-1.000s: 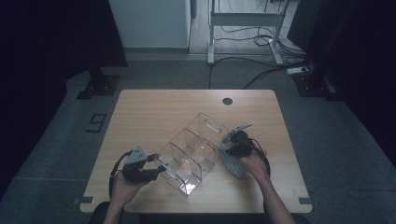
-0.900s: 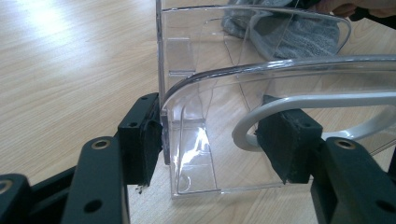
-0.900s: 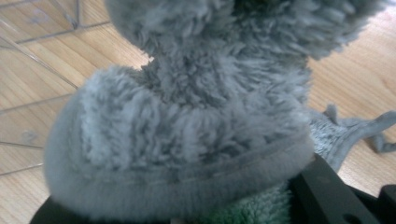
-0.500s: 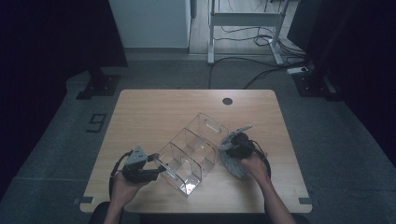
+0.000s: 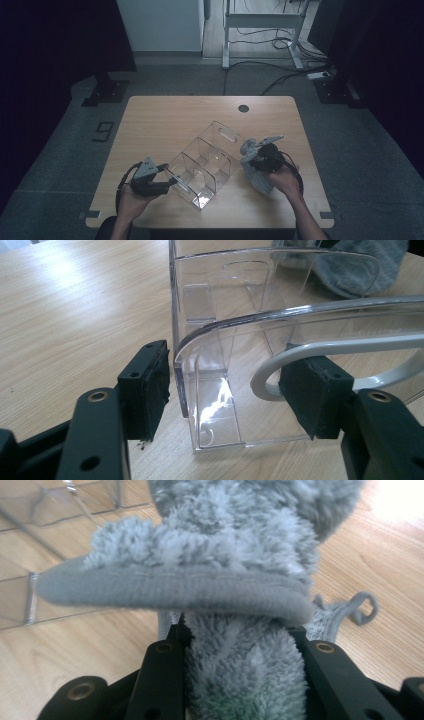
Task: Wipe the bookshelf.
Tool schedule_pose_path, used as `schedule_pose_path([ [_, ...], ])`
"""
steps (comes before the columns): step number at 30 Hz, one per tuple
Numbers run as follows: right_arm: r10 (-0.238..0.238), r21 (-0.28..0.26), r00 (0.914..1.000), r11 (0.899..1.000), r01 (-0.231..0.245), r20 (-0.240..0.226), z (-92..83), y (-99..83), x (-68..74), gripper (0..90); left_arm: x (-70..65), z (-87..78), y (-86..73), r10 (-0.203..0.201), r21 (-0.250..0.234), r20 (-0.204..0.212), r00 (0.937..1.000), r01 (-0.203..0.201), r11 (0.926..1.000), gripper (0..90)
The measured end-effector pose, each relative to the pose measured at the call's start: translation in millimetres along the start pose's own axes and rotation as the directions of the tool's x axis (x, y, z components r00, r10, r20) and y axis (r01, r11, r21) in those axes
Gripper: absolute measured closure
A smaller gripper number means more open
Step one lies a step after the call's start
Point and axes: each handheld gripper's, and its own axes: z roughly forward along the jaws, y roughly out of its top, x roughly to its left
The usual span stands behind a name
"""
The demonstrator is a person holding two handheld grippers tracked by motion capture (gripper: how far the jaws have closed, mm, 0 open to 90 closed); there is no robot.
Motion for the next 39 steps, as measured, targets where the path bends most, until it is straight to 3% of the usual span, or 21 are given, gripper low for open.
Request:
schedule_pose_path([
  [12,-0.025,-0.054,0.9992,0.998,0.023,-0.031,-48.6,1.9,9.9,65.4,-0.3,-0.3,-0.8,-0.006,-0.002,0.01,0.9999,0.006,1.0,40.3],
  [18,-0.05,-0.066,0.9973,0.997,0.046,-0.055,-62.2,13.0,17.5,65.2,-0.6,0.3,-0.8,-0.006,-0.003,0.006,1.0,0.006,1.0,41.0],
  [29,-0.11,-0.085,0.9876,0.991,0.101,-0.112,-66.9,45.8,38.7,65.2,-1.1,0.3,-0.6,-0.005,0.0,0.003,1.0,0.005,1.0,41.2],
  [39,-0.162,-0.084,0.9786,0.985,0.152,-0.127,-54.7,86.5,56.7,64.9,-1.3,0.4,-0.5,-0.006,0.0,0.001,1.0,0.006,1.0,41.3],
])
